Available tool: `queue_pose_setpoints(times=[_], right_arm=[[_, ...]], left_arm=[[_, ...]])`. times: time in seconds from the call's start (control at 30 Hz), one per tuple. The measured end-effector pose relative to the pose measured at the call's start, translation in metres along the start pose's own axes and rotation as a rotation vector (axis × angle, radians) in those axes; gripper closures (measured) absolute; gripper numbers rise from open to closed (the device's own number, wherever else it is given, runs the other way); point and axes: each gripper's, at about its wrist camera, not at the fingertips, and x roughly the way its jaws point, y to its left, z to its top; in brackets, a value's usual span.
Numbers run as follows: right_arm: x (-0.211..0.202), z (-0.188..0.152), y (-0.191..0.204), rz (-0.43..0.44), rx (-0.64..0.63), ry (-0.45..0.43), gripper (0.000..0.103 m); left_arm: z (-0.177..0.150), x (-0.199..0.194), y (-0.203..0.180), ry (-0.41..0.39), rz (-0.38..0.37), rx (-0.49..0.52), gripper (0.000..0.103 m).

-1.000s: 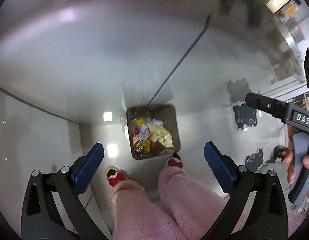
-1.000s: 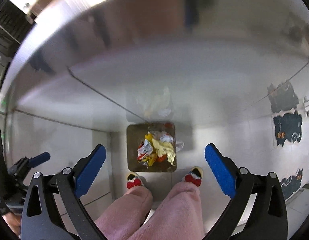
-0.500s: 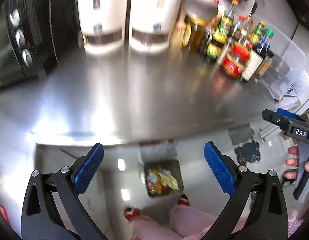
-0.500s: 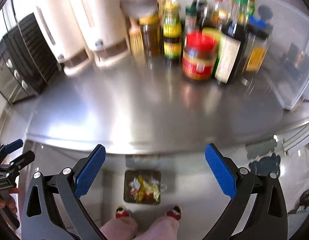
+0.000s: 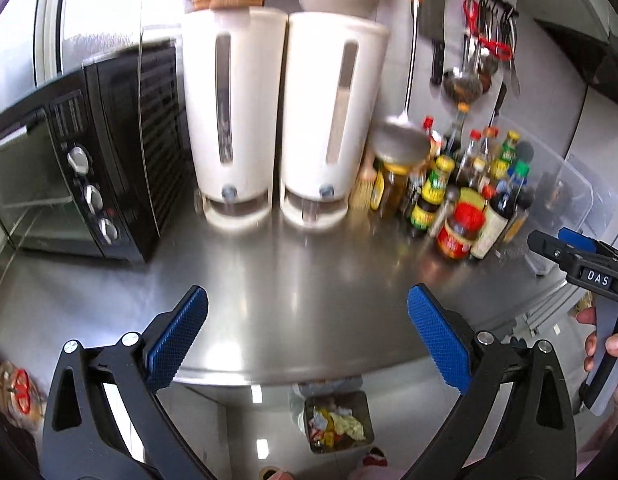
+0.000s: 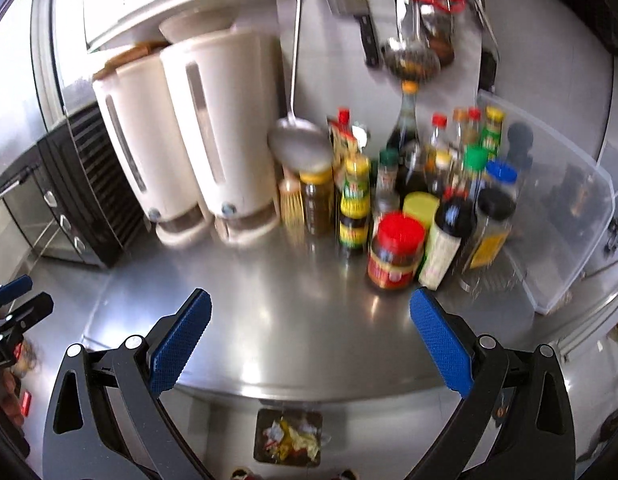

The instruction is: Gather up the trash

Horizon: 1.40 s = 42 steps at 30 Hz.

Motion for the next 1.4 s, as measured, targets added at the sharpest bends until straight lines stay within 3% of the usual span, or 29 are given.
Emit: queue_pose_setpoints(times=[0.33, 0.67, 1.4], right_arm=[[-0.036, 0.043, 0.016, -0.005, -0.041, -0.125, 0.003], [-0.061, 0.063, 0.013, -0.042, -0.037, -0.236, 0.003], [-0.07, 0.068, 0.014, -0.038, -0.031, -0.265, 0.003]], left_arm=[[0.043, -0.028, -0.004, -0.116, 0.02, 0.021, 0.008], [0.065, -0.046, -0.009, -0.188, 0.011, 0.039, 0.008], [0.073, -0.055, -0.013, -0.219, 0.01, 0.06, 0.008]])
